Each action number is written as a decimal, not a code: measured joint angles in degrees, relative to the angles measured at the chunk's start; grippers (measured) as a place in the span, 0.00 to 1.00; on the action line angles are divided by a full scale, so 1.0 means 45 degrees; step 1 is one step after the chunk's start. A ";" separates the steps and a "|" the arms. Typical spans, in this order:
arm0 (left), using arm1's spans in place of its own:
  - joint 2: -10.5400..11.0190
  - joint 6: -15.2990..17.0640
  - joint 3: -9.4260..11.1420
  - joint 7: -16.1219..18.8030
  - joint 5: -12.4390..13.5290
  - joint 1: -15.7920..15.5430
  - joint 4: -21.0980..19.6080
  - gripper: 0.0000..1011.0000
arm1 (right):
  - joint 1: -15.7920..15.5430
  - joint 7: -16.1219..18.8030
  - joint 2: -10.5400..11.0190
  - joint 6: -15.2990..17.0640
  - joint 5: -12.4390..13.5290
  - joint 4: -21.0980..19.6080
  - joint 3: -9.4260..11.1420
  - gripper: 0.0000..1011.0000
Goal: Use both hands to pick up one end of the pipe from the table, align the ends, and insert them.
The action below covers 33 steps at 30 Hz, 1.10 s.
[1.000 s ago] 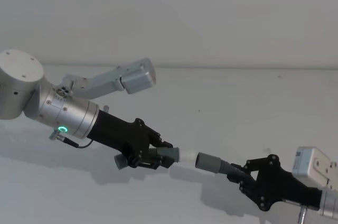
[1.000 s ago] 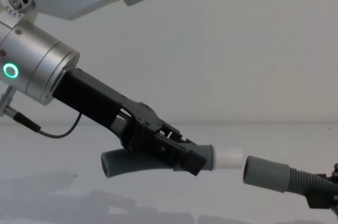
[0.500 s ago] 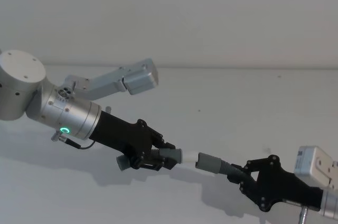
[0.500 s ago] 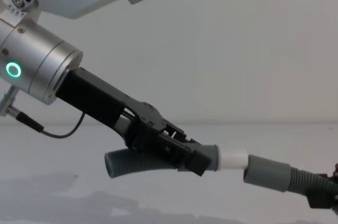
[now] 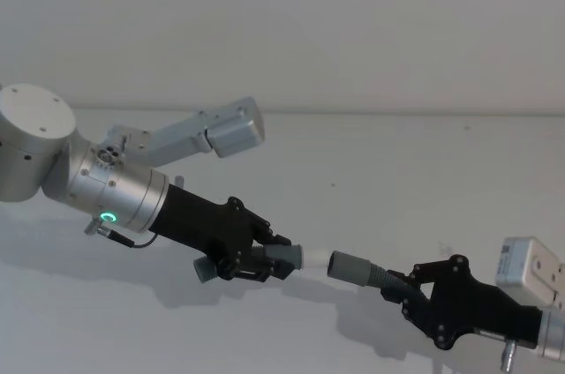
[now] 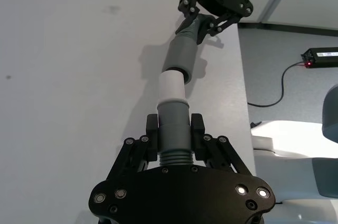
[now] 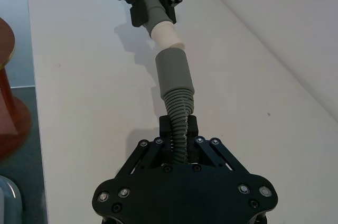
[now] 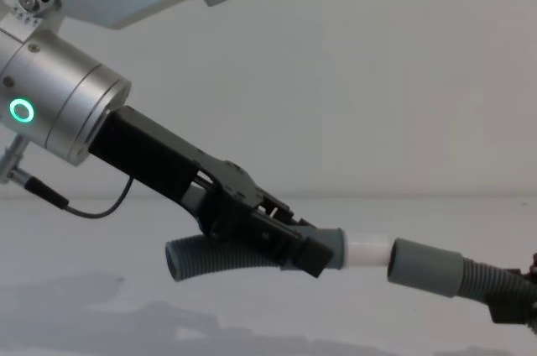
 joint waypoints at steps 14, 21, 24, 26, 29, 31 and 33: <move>0.0100 0.0067 0.0009 0.0521 0.0093 -0.0152 0.0010 0.34 | 0.0102 0.0074 0.0022 0.0160 0.0263 0.0068 -0.0063 0.13; 0.0092 0.0053 0.0064 0.0589 0.0087 -0.0205 0.0072 0.34 | 0.0145 0.0073 -0.0012 0.0228 0.0334 0.0090 -0.0094 0.13; 0.0088 0.0037 0.0092 0.0620 0.0063 -0.0220 0.0094 0.34 | 0.0173 0.0065 -0.0043 0.0261 0.0353 0.0102 -0.0113 0.14; 0.0085 0.0028 0.0107 0.0641 0.0033 -0.0223 0.0102 0.34 | 0.0195 0.0055 -0.0063 0.0287 0.0362 0.0110 -0.0128 0.14; 0.0084 0.0018 0.0124 0.0675 -0.0010 -0.0224 0.0107 0.34 | 0.0214 0.0043 -0.0090 0.0310 0.0365 0.0116 -0.0152 0.14; 0.0084 0.0012 0.0134 0.0689 -0.0033 -0.0224 0.0108 0.34 | 0.0239 0.0030 -0.0107 0.0329 0.0366 0.0122 -0.0167 0.13; 0.0086 -0.0001 0.0146 0.0715 -0.0069 -0.0224 0.0107 0.34 | 0.0260 0.0020 -0.0130 0.0344 0.0366 0.0127 -0.0194 0.13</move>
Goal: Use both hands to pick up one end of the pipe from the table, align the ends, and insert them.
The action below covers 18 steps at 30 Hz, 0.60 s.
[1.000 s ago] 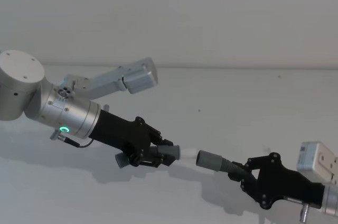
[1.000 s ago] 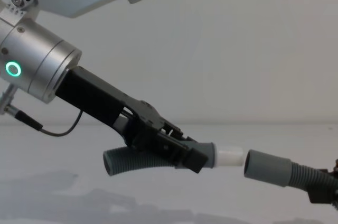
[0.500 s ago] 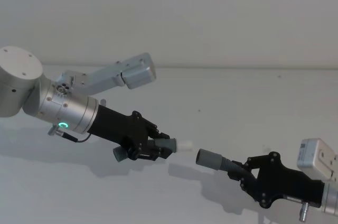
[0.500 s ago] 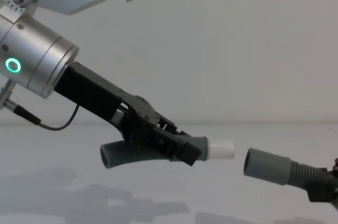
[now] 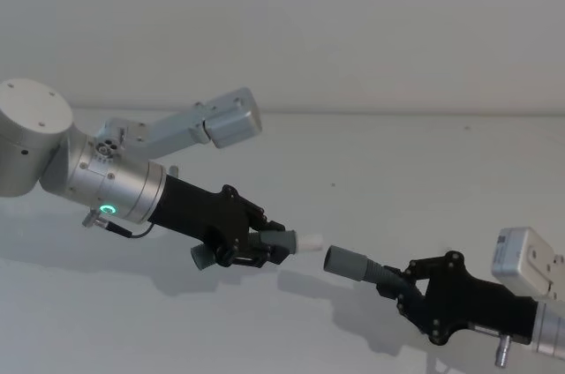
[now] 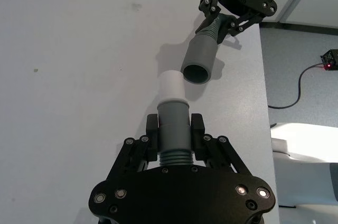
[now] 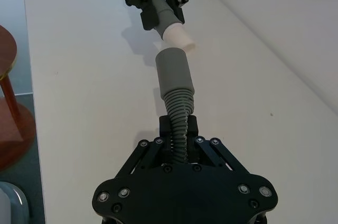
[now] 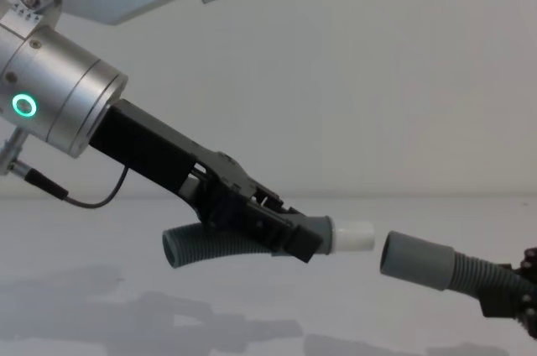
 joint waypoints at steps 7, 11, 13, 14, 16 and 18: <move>0.0022 -0.0038 0.0048 0.0038 -0.0105 0.0010 -0.0008 0.34 | 0.0066 -0.0043 -0.0044 0.0056 -0.0026 0.0008 -0.0059 0.13; 0.0048 -0.0056 0.0088 0.0050 -0.0160 0.0010 -0.0025 0.34 | 0.0105 -0.0070 -0.0072 0.0095 -0.0056 0.0014 -0.0078 0.13; 0.0060 -0.0064 0.0108 0.0056 -0.0185 0.0010 -0.0038 0.34 | 0.0115 -0.0082 -0.0079 0.0112 -0.0068 0.0015 -0.0085 0.13; 0.0060 -0.0064 0.0108 0.0056 -0.0185 0.0010 -0.0038 0.34 | 0.0115 -0.0082 -0.0079 0.0112 -0.0068 0.0015 -0.0085 0.13; 0.0079 -0.0071 0.0134 0.0062 -0.0217 0.0011 -0.0056 0.34 | 0.0140 -0.0109 -0.0092 0.0157 -0.0087 0.0015 -0.0092 0.14; 0.0093 -0.0077 0.0155 0.0072 -0.0244 0.0020 -0.0071 0.34 | 0.0155 -0.0134 -0.0107 0.0185 -0.0098 0.0015 -0.0095 0.14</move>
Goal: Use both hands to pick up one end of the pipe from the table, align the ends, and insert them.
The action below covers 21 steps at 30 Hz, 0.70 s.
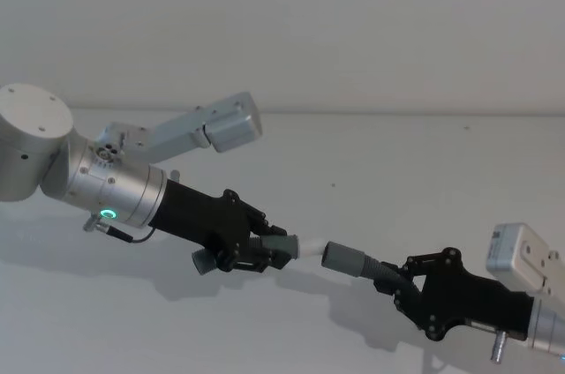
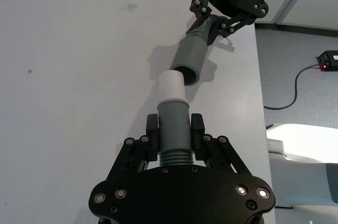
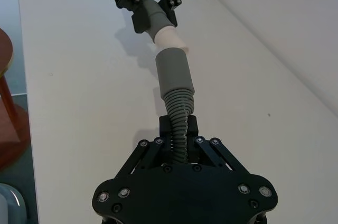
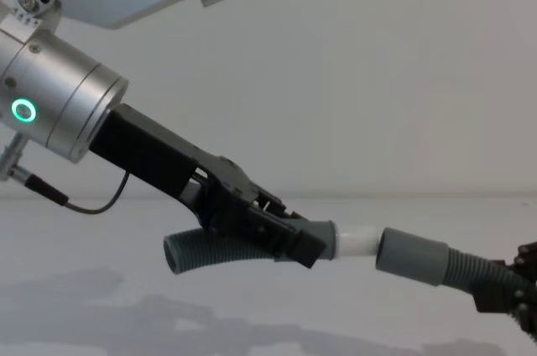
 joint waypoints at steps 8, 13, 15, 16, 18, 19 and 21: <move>0.0057 -0.0024 0.0054 0.0073 -0.0102 0.0041 -0.0069 0.34 | 0.0061 -0.0043 -0.0038 0.0098 -0.0039 0.0002 -0.0017 0.14; 0.0083 -0.0049 0.0097 0.0116 -0.0167 0.0058 -0.0100 0.34 | 0.0084 -0.0052 -0.0047 0.0135 -0.0053 0.0003 -0.0027 0.14; 0.0085 -0.0078 0.0117 0.0135 -0.0194 0.0059 -0.0101 0.34 | 0.0090 -0.0052 -0.0048 0.0136 -0.0058 0.0003 -0.0028 0.14; 0.0085 -0.0088 0.0126 0.0138 -0.0200 0.0060 -0.0101 0.34 | 0.0094 -0.0052 -0.0048 0.0136 -0.0064 0.0002 -0.0030 0.14; 0.0078 -0.0111 0.0144 0.0141 -0.0214 0.0058 -0.0096 0.34 | 0.0095 -0.0051 -0.0044 0.0133 -0.0068 -0.0002 -0.0032 0.13; 0.0067 -0.0145 0.0161 0.0141 -0.0230 0.0054 -0.0078 0.34 | 0.0097 -0.0048 -0.0038 0.0120 -0.0072 -0.0007 -0.0034 0.13; 0.0051 -0.0178 0.0182 0.0141 -0.0242 0.0048 -0.0048 0.34 | 0.0097 -0.0044 -0.0033 0.0105 -0.0076 -0.0013 -0.0036 0.14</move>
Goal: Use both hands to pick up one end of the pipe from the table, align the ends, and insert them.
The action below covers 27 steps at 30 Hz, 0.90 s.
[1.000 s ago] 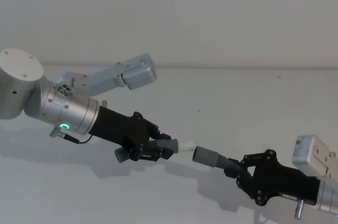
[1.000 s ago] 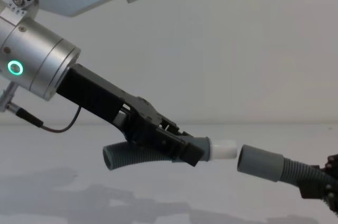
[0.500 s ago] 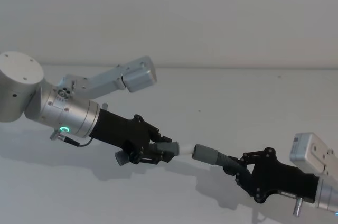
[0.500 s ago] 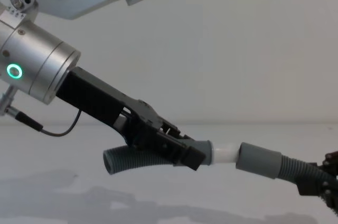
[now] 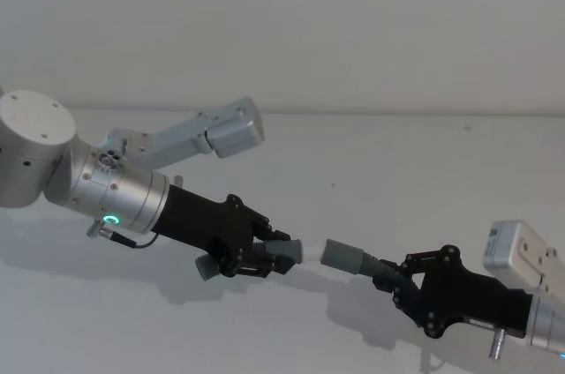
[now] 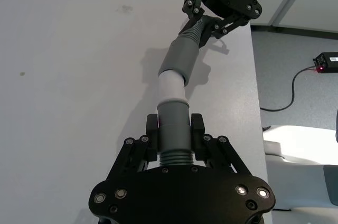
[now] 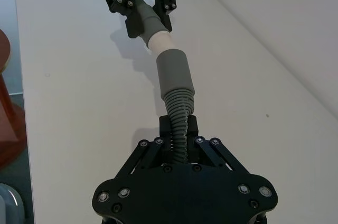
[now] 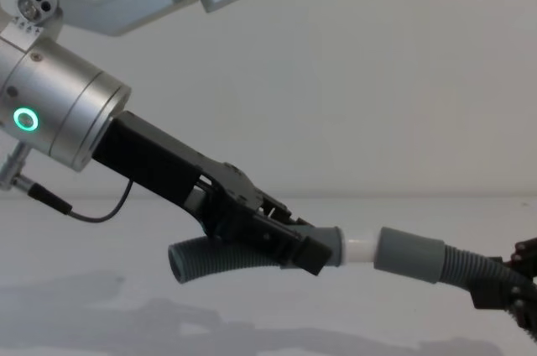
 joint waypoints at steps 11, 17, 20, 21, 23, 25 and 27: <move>-0.0152 -0.0259 0.0178 -0.0102 -0.0075 -0.0147 0.0270 0.34 | 0.0000 0.0063 0.0044 -0.0100 -0.0015 -0.0043 -0.0018 0.14; -0.0197 -0.0317 0.0253 -0.0142 -0.0118 -0.0220 0.0363 0.34 | 0.0014 0.0092 0.0058 -0.0101 -0.0016 -0.0054 -0.0034 0.13; -0.0212 -0.0331 0.0278 -0.0154 -0.0131 -0.0244 0.0398 0.34 | 0.0023 0.0103 0.0063 -0.0096 -0.0014 -0.0060 -0.0040 0.13; -0.0215 -0.0336 0.0286 -0.0156 -0.0133 -0.0249 0.0406 0.34 | 0.0026 0.0108 0.0065 -0.0093 -0.0012 -0.0063 -0.0043 0.13; -0.0221 -0.0345 0.0296 -0.0162 -0.0138 -0.0260 0.0418 0.34 | 0.0031 0.0112 0.0066 -0.0089 -0.0010 -0.0064 -0.0044 0.13; -0.0228 -0.0358 0.0310 -0.0167 -0.0147 -0.0276 0.0434 0.34 | 0.0035 0.0118 0.0069 -0.0084 -0.0007 -0.0067 -0.0048 0.14; -0.0233 -0.0365 0.0321 -0.0171 -0.0155 -0.0285 0.0449 0.34 | 0.0038 0.0120 0.0071 -0.0079 -0.0005 -0.0070 -0.0050 0.14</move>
